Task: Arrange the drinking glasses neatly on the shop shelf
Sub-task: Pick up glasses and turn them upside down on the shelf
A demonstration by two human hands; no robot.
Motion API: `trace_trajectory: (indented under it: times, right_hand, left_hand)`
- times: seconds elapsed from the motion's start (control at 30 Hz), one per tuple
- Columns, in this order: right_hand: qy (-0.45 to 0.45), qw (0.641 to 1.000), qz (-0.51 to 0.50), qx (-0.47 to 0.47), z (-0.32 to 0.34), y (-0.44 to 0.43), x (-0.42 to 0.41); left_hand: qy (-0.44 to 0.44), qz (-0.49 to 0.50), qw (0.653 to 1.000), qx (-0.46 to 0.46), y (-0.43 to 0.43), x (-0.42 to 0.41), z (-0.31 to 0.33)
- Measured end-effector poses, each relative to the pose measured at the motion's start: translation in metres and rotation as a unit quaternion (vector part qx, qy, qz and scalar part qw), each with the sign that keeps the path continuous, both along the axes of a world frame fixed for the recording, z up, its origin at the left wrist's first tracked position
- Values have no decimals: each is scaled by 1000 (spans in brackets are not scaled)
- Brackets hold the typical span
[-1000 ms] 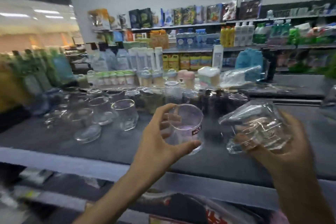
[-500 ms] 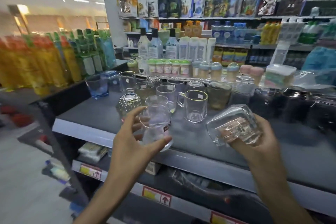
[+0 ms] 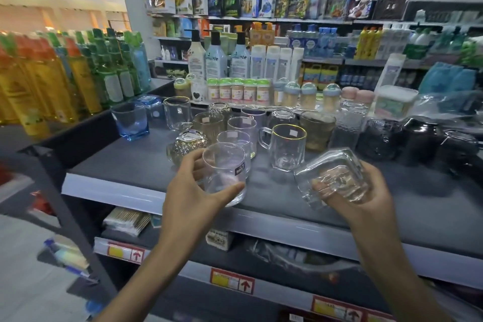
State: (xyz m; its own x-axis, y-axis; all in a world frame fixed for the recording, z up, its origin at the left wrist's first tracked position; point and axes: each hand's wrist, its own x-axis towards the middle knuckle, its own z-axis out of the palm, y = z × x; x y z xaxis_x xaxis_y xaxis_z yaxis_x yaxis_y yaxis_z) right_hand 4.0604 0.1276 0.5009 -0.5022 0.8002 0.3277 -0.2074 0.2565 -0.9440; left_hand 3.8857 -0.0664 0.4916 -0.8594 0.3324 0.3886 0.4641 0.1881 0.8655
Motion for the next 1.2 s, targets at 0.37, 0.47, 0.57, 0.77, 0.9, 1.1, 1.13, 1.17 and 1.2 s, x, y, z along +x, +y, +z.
trace_trajectory:
  times: [0.37, 0.47, 0.57, 0.77, 0.9, 1.1, 1.13, 1.17, 1.2]
  right_hand:
    - [-8, 1000, 17, -1, 1, -1, 2]
    - [-9, 1000, 21, -3, 1, -1, 2]
    - [-9, 1000, 21, -1, 2, -1, 1]
    - [-10, 999, 30, 6, 2, -2, 4]
    - [-12, 999, 32, 3, 3, -1, 8]
    - [-12, 999, 41, 18, 9, 3, 16]
    - [-15, 999, 45, 23, 10, 4, 18]
    - [-19, 998, 50, 28, 10, 7, 21]
    - [-22, 998, 54, 33, 10, 9, 24]
  left_hand:
    - [4, 16, 999, -42, 16, -6, 2]
    - [3, 20, 998, -53, 19, -4, 2]
    - [29, 33, 996, -79, 26, 4, 3]
    - [60, 49, 990, -122, 32, 14, 1]
    - [70, 45, 988, -127, 28, 17, 0]
    - [134, 74, 981, -116, 18, 33, 4]
    - [152, 86, 979, -104, 16, 39, 5]
    - [170, 95, 977, -87, 14, 45, 7]
    - [189, 97, 975, -68, 14, 51, 8]
